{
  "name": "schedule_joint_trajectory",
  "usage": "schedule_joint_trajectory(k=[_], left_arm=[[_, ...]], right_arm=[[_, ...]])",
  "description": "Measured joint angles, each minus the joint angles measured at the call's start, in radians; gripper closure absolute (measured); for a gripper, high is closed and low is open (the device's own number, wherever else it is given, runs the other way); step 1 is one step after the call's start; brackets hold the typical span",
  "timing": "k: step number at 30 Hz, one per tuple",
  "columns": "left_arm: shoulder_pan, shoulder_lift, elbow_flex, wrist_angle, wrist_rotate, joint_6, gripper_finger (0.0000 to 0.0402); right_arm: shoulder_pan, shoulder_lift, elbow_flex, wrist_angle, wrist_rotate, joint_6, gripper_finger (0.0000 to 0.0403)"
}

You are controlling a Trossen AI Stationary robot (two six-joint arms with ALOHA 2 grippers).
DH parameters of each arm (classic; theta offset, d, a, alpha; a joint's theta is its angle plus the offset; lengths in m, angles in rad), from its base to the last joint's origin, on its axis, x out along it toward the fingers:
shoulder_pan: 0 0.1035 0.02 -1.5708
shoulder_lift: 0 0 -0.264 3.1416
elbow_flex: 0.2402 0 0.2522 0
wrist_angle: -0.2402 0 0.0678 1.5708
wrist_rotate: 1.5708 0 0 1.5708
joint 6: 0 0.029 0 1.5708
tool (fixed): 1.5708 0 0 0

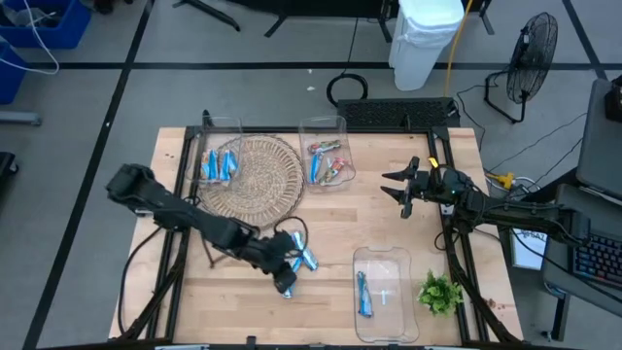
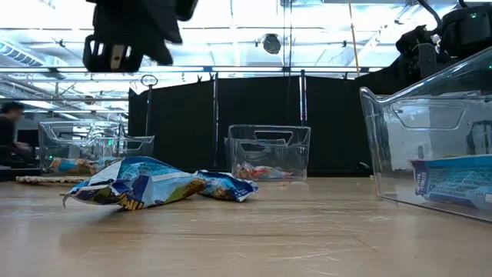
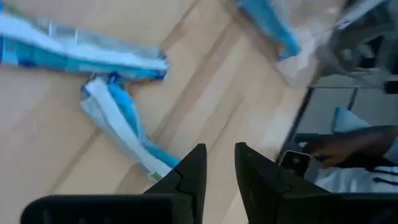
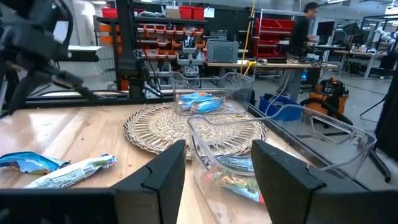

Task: Pick and place Granola Bars by type
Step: Put the blue granola bar into the bottom transparent bin

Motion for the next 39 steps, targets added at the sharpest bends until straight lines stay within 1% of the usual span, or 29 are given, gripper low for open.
schedule_joint_trajectory(k=[3, 6, 9, 12, 15, 19, 22, 28, 32, 39], left_arm=[[0.0, 0.056, 0.033, -0.028, 0.012, -0.071, 0.0314], [0.0, 0.091, 0.036, -0.028, 0.009, -0.123, 0.0314], [0.008, 0.111, 0.036, -0.038, 0.014, -0.178, 0.0314], [0.028, 0.12, 0.036, -0.061, 0.041, -0.249, 0.0314], [0.04, 0.12, 0.036, -0.115, 0.051, -0.265, 0.0314], [0.042, 0.12, 0.036, -0.232, 0.041, -0.299, 0.0314], [0.046, 0.12, 0.036, -0.264, 0.039, -0.319, 0.0314], [0.045, 0.129, 0.036, -0.146, 0.04, -0.306, 0.0313], [0.046, 0.182, 0.035, -0.138, 0.085, -0.295, 0.0313], [0.047, 0.292, 0.035, -0.03, 0.18, -0.228, 0.0313]], right_arm=[[0.0, 0.0, 0.0, 0.0, 0.0, 0.0, 0.0229], [0.0, 0.0, 0.0, 0.0, 0.0, 0.0, 0.0229], [0.0, 0.0, 0.0, 0.0, 0.0, 0.0, 0.0229], [0.0, 0.0, 0.0, 0.0, 0.0, 0.0, 0.0229], [0.0, 0.0, -0.001, 0.0, 0.0, 0.0, 0.0229], [0.0, 0.0, -0.001, 0.0, 0.0, 0.0, 0.0229], [0.0, 0.0, -0.001, 0.0, 0.0, 0.0, 0.0229], [0.0, 0.0, -0.001, 0.0, 0.0, 0.0, 0.0229], [0.0, 0.0, -0.001, 0.0, 0.0, 0.0, 0.0229], [0.0, 0.002, -0.001, -0.001, 0.0, 0.0, 0.0229]])
